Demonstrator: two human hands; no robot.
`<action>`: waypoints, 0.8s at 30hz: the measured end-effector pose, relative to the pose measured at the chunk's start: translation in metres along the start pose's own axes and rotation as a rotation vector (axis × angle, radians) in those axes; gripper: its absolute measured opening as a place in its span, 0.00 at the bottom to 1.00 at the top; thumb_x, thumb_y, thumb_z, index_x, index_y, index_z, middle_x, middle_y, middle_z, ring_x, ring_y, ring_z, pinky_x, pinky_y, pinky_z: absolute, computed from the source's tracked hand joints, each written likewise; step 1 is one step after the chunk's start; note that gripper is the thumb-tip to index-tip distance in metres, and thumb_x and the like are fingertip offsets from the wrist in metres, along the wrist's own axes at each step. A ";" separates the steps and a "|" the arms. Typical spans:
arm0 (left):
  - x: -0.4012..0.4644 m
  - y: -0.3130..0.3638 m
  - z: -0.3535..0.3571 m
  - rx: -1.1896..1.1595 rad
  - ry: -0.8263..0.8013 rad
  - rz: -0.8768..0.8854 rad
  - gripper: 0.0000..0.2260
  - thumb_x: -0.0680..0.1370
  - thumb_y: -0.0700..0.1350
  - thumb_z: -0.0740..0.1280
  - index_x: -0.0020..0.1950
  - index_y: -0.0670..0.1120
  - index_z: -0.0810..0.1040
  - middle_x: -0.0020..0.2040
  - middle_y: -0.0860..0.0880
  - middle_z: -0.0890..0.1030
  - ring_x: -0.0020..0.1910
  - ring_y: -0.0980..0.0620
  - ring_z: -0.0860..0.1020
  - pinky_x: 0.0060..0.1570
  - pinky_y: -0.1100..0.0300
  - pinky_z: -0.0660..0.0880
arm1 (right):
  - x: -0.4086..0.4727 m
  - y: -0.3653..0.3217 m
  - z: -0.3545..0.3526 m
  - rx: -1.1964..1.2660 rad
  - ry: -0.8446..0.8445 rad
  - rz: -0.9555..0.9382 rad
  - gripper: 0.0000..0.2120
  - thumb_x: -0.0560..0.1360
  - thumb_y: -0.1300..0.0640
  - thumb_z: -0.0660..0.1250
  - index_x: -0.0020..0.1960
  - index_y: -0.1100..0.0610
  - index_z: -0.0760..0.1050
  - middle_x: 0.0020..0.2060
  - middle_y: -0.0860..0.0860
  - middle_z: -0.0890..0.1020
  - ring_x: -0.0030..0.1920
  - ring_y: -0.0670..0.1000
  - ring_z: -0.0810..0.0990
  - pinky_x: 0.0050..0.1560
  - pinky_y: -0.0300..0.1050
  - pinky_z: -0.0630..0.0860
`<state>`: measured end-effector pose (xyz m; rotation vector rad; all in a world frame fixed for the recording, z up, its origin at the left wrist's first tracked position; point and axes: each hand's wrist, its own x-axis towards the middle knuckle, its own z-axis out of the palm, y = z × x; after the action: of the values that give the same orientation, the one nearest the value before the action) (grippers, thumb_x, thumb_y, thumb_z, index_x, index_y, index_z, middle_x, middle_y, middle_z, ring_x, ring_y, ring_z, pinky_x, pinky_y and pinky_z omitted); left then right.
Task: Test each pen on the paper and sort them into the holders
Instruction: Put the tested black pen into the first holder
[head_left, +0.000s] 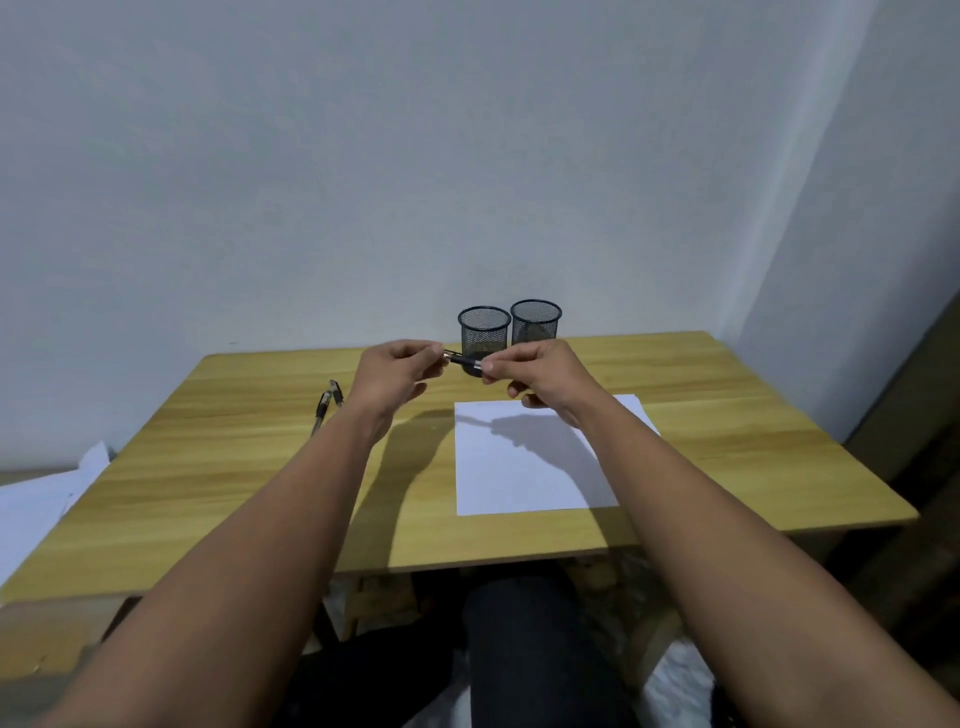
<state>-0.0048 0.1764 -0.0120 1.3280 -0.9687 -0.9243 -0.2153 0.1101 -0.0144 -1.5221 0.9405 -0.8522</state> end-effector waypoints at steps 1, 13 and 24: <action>-0.001 0.002 0.004 -0.017 0.019 -0.003 0.03 0.77 0.46 0.73 0.49 0.47 0.85 0.43 0.50 0.86 0.44 0.53 0.83 0.46 0.58 0.73 | -0.002 0.000 -0.001 -0.033 -0.011 -0.007 0.09 0.77 0.58 0.79 0.54 0.60 0.88 0.41 0.53 0.89 0.29 0.45 0.73 0.29 0.35 0.67; 0.002 0.010 0.040 0.112 -0.039 0.032 0.08 0.81 0.45 0.68 0.55 0.43 0.84 0.43 0.46 0.84 0.43 0.51 0.81 0.50 0.51 0.80 | -0.007 0.012 -0.010 -0.196 -0.026 -0.105 0.03 0.81 0.65 0.72 0.49 0.59 0.83 0.35 0.52 0.85 0.29 0.42 0.80 0.33 0.36 0.73; 0.087 -0.011 0.046 0.448 0.042 0.128 0.32 0.76 0.51 0.74 0.78 0.50 0.66 0.67 0.49 0.76 0.62 0.51 0.75 0.61 0.53 0.74 | 0.110 -0.043 -0.043 -0.278 0.282 -0.193 0.09 0.78 0.62 0.76 0.43 0.52 0.80 0.33 0.47 0.80 0.34 0.49 0.82 0.43 0.51 0.86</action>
<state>-0.0188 0.0783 -0.0196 1.6279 -1.2607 -0.5970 -0.2025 -0.0036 0.0369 -1.7823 1.1682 -1.1324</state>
